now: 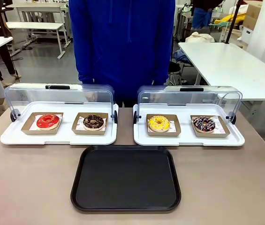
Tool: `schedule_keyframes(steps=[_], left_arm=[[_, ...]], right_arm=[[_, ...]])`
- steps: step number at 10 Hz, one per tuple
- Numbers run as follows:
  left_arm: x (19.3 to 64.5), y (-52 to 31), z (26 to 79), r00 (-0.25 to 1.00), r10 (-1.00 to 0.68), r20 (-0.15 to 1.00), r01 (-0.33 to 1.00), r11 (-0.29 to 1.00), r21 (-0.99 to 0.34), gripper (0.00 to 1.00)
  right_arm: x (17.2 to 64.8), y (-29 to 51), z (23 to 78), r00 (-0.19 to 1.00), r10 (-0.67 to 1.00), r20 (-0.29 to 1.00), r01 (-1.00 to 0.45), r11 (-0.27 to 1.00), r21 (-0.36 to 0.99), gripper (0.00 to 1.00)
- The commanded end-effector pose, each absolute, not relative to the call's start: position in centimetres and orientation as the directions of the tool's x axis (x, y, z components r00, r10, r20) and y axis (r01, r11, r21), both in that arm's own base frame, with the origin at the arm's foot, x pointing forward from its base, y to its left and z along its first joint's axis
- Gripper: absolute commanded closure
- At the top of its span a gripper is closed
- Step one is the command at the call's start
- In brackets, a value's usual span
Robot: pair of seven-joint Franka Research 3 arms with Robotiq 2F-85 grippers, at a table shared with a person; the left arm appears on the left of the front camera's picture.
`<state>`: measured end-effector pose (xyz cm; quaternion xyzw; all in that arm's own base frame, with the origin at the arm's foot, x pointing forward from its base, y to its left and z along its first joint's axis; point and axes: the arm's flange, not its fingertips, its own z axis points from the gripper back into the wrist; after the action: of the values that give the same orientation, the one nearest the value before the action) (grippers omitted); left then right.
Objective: Move the third donut from the left to the tray.
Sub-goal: Pick up the Paper togo box containing the Donut indicated by the person and place it on the Handle tray.
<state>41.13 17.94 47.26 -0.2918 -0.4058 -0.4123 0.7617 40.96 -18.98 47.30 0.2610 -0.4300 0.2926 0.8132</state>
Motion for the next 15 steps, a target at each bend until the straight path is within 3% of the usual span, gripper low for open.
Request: schedule_keyframes(steps=[1, 6, 7, 15], left_arm=[[39.3, 16.6, 47.9, 0.262, -0.367, 0.892, 0.871, 0.489, -0.054, 0.0], [38.3, 17.0, 48.4, 0.189, -0.324, 0.927, 0.836, 0.549, 0.022, 0.0], [38.2, 17.0, 49.3, 0.253, -0.358, 0.899, 0.856, 0.515, -0.035, 0.0], [38.2, 17.0, 49.3, 0.253, -0.358, 0.899, 0.856, 0.515, -0.035, 0.0]], right_arm=[[41.1, -20.9, 47.2, 0.422, 0.232, 0.877, -0.722, 0.671, 0.17, 0.0], [39.7, -21.7, 47.0, 0.441, 0.187, 0.878, -0.705, 0.677, 0.209, 0.0], [39.7, -21.7, 47.0, 0.441, 0.187, 0.878, -0.705, 0.677, 0.209, 0.0], [39.7, -21.7, 47.0, 0.441, 0.187, 0.878, -0.705, 0.677, 0.209, 0.0]])
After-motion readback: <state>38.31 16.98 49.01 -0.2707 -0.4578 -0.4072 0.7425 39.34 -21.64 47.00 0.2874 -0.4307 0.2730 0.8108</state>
